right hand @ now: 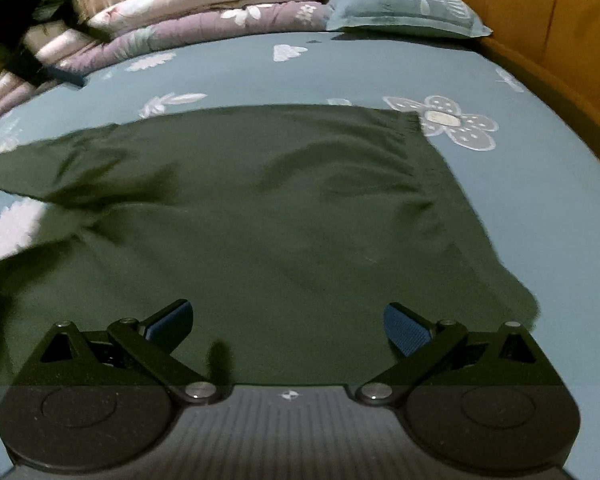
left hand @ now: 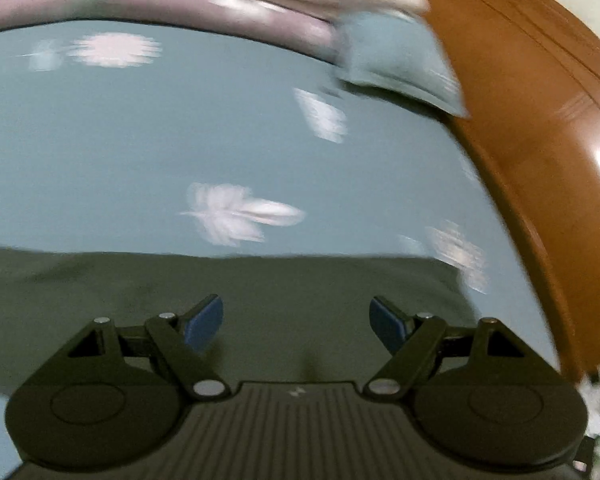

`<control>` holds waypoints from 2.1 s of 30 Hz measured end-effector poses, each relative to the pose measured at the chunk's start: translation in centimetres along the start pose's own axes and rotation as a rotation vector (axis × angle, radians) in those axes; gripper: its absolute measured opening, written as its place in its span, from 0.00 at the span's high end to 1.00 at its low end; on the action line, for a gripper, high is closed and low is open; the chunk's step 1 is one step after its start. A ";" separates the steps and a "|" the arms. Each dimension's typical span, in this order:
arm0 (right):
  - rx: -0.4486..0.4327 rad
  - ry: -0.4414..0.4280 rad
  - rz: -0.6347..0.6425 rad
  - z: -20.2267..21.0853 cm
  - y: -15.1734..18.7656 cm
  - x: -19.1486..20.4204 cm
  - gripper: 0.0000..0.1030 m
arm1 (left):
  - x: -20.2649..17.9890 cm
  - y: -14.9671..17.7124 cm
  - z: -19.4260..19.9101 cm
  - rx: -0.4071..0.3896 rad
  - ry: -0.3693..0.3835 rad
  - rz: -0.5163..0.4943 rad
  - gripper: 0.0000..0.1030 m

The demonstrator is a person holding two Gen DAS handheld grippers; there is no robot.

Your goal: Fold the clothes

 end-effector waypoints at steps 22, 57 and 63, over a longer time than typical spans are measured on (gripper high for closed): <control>0.026 0.187 0.074 3.6 0.8 12.1 0.00 | 25.2 -1.5 -1.5 -0.160 -0.086 0.324 0.22; 0.010 0.153 0.181 3.2 -0.7 17.1 0.00 | 29.2 -0.6 2.3 -0.182 -0.043 0.296 0.22; 0.013 0.156 0.174 2.9 -0.7 16.8 0.00 | 32.8 1.2 5.0 -0.213 -0.110 0.309 0.22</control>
Point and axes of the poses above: each gripper's, at about its wrist camera, not at the fingertips, and z roughly against the way its jaws point, x to its left, y to its underside, the point moved 4 cm from there along -z, roughly the way its jaws point, and after that the axes turned 10 degrees about -x, right-handed, at the moved point
